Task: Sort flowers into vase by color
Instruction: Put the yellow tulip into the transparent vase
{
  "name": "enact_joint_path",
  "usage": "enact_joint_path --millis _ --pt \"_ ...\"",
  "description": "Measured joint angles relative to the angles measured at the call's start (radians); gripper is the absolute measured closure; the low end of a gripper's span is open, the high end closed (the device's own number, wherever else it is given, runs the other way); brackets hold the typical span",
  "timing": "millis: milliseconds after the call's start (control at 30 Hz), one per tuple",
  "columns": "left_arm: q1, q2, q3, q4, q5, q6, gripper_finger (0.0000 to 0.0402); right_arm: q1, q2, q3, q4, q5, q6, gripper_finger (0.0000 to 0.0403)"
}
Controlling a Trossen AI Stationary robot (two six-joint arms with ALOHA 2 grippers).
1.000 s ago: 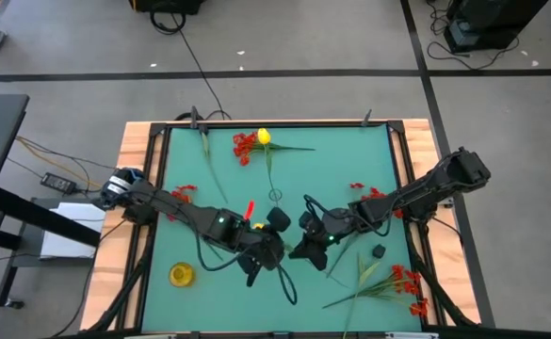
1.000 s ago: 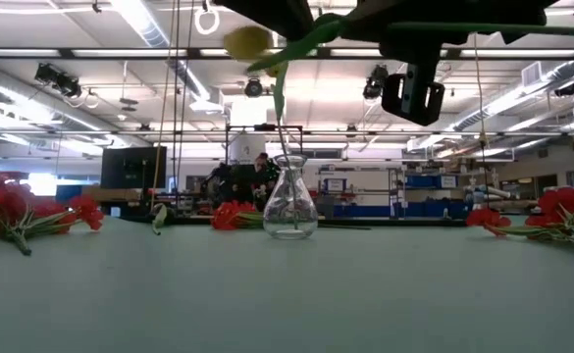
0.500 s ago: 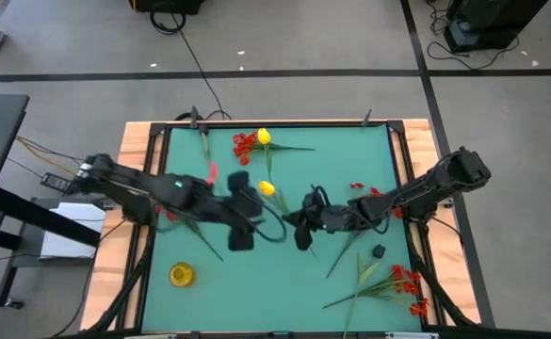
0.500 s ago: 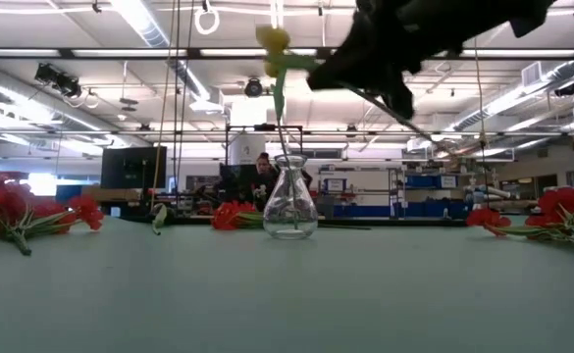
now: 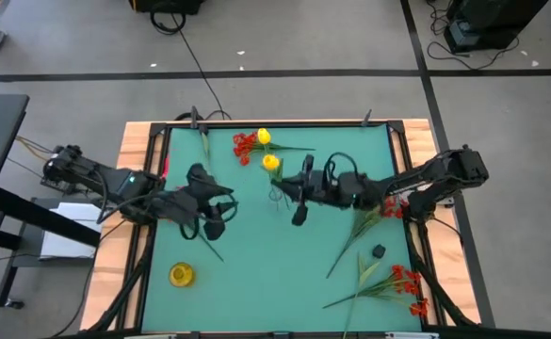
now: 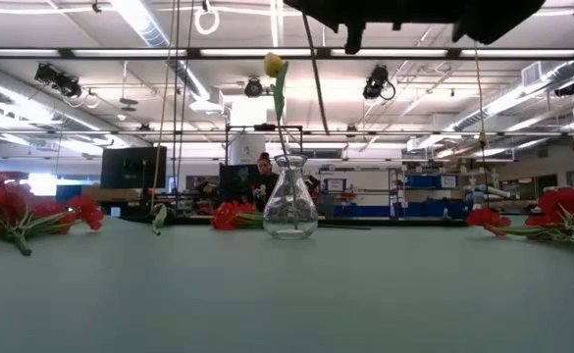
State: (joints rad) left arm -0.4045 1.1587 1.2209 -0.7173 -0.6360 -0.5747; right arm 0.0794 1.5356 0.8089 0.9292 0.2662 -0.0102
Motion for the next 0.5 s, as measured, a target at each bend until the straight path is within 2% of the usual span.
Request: enact_joint_path --millis 133,267,500 --pt "-0.023 -0.072 -0.199 0.225 -0.014 -0.090 0.0230 -0.067 0.000 0.000 0.100 -0.076 -0.014 0.0390" --pt "-0.042 -0.096 -0.335 0.430 -0.048 -0.140 0.0230 -0.126 -0.001 0.000 0.169 -0.120 -0.016 0.0390" --pt "-0.048 -0.095 -0.401 0.445 -0.052 -0.255 0.0230 -0.159 0.085 0.029 0.197 -0.153 0.006 0.0390"
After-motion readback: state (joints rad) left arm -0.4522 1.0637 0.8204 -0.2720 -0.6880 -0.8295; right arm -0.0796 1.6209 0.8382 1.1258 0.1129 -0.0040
